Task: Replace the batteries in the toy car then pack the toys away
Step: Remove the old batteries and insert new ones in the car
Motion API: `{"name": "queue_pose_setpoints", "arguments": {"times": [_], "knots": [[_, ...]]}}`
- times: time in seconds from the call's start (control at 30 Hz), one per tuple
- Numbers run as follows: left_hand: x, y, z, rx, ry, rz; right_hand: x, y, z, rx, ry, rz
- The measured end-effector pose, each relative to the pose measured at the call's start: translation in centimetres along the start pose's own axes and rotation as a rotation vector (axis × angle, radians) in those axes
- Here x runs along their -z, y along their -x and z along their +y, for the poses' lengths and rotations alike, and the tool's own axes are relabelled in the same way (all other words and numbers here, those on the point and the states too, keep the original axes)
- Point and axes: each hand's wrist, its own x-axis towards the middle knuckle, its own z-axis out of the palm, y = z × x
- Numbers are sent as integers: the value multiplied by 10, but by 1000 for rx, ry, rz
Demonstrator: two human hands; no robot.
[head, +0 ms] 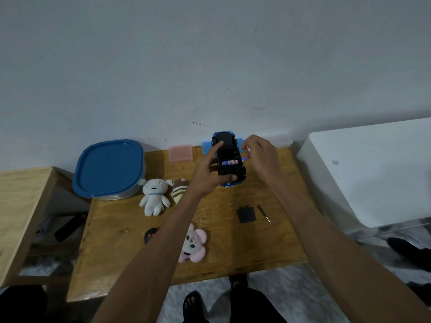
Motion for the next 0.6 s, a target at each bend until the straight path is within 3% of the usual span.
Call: {"name": "queue_pose_setpoints", "arguments": {"times": [0.27, 0.6], "knots": [[-3, -3, 1, -14, -21, 3, -6, 10, 6, -62, 75, -30], [-4, -1, 1, -100, -82, 33, -17, 24, 4, -73, 126, 103]]}}
